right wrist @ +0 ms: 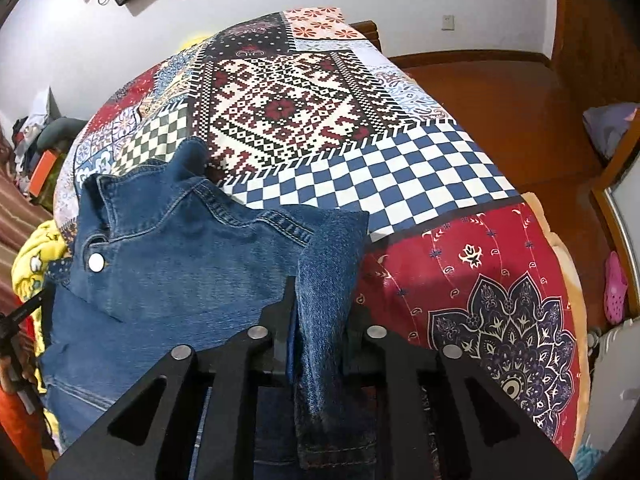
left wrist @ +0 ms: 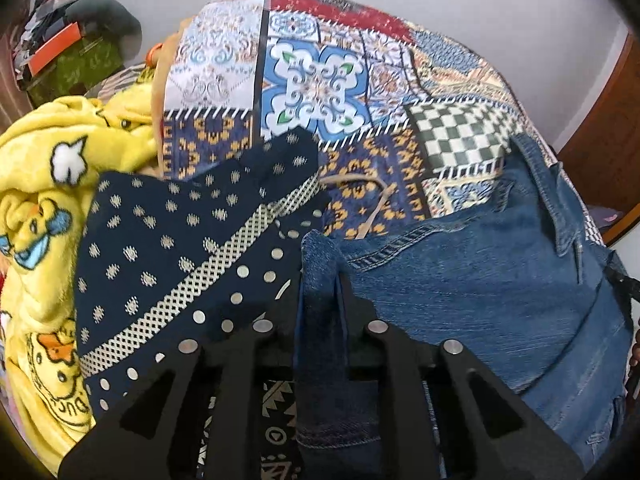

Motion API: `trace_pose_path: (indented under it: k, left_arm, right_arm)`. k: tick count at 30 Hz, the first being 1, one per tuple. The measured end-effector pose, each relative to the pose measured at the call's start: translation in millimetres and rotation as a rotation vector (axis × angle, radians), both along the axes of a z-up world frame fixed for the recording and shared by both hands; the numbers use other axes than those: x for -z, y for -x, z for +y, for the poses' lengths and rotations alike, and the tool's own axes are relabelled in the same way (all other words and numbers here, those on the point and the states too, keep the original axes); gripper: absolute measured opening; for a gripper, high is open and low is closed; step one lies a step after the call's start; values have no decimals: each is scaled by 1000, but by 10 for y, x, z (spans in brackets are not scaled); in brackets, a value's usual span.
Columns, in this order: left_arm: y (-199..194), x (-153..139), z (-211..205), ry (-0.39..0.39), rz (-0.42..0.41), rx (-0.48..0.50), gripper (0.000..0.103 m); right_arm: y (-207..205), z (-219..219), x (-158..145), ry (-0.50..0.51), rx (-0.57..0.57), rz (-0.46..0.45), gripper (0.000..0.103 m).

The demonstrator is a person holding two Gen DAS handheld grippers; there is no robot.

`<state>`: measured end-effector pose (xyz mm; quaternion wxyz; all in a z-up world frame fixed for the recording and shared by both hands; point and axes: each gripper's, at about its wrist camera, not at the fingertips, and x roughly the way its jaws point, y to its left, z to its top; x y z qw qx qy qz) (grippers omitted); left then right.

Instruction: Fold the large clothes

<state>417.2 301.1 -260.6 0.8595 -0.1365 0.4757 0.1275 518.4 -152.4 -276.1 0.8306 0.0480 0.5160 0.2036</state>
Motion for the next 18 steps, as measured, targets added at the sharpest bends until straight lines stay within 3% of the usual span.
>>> trace_pose_path:
  k: [7, 14, 16, 18]
  left_arm:
    - [195, -198, -64, -21, -18, -7, 16]
    - [679, -726, -406, -118, -63, 86, 18]
    - [868, -883, -524, -135, -85, 111, 23]
    - [1066, -1019, -632, -161, -112, 120, 48]
  right_arm:
    - [223, 94, -243, 154, -51, -56, 23]
    - [693, -36, -762, 128, -68, -150, 52]
    - [860, -68, -910, 116, -71, -181, 57]
    - [1046, -119, -1074, 97, -68, -204, 72]
